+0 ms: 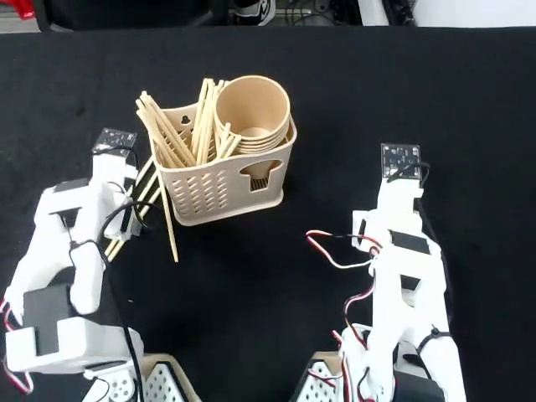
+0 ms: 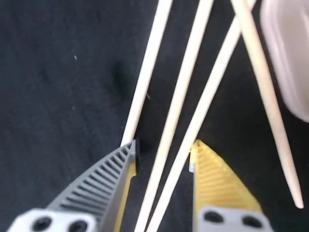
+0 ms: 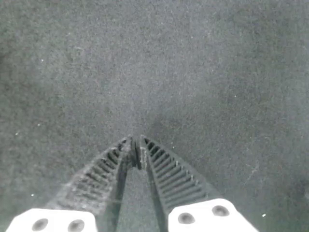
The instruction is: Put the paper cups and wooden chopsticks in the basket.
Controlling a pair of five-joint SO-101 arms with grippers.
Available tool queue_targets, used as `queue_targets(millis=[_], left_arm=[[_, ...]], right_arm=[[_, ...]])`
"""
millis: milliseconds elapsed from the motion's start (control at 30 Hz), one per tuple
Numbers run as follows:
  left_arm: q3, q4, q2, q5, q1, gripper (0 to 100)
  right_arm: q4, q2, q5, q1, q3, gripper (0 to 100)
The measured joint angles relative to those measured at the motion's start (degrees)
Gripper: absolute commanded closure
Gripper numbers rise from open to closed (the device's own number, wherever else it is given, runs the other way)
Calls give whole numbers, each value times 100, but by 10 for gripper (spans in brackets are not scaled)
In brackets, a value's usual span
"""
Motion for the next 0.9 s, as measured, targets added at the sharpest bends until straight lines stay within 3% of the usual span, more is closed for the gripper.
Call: queue_targets(millis=[100,500,700,900], left_arm=[[-79,0,62,-79,9,974],[325,18,-404,-519,-141,971],[1143,114,-2136,-457,-220,971],[1662,141,-4580,413,-255,971]], right_arm=[[0,0,0,0,0,977],[0,0,0,0,0,977],[0,0,0,0,0,977],[0,0,0,0,0,977]])
